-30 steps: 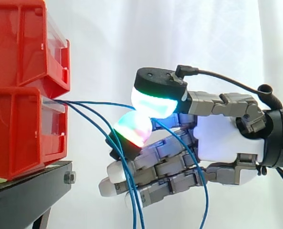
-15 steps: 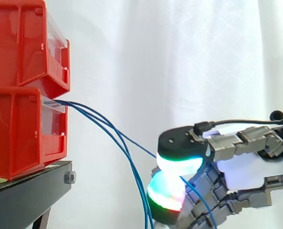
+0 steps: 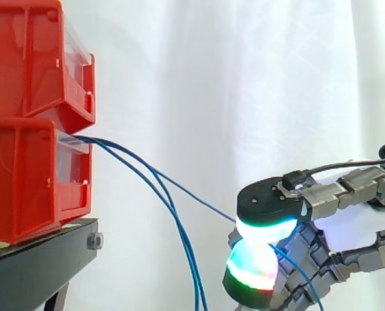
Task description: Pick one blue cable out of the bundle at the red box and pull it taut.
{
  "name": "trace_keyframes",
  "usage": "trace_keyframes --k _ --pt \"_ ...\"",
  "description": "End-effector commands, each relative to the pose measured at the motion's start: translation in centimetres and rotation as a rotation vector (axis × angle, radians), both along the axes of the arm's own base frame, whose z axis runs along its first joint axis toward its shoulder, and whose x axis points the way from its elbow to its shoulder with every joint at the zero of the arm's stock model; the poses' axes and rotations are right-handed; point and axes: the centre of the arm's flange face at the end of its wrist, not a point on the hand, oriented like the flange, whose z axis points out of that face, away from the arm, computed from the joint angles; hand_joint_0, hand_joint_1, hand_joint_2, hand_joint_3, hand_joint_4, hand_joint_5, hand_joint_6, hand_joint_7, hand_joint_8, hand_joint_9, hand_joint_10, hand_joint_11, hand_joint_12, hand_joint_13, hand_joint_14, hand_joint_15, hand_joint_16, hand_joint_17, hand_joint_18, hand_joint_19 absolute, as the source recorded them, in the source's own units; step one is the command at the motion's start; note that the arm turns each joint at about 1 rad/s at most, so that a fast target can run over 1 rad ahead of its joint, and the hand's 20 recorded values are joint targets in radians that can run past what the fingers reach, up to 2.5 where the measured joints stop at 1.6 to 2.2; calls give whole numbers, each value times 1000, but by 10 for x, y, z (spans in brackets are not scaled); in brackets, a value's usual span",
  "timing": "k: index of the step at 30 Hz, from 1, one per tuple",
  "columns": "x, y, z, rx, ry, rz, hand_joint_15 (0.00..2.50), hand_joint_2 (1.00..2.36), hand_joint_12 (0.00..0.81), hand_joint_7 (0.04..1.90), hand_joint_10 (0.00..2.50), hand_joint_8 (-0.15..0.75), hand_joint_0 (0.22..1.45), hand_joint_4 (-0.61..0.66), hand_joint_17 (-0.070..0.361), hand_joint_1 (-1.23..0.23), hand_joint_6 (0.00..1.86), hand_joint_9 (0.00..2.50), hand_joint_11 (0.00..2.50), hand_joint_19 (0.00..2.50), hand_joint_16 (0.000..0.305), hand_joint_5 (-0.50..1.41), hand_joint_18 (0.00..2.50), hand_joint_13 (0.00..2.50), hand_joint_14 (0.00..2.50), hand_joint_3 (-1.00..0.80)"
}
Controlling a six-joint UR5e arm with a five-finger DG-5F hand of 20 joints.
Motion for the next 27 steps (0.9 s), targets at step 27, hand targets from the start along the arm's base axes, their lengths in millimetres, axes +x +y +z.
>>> trace_keyframes --k 27 --pt "34 13 27 21 -307 11 195 1015 405 957 12 377 609 295 130 -779 886 692 564 240 58 -167 443 371 7 -183"
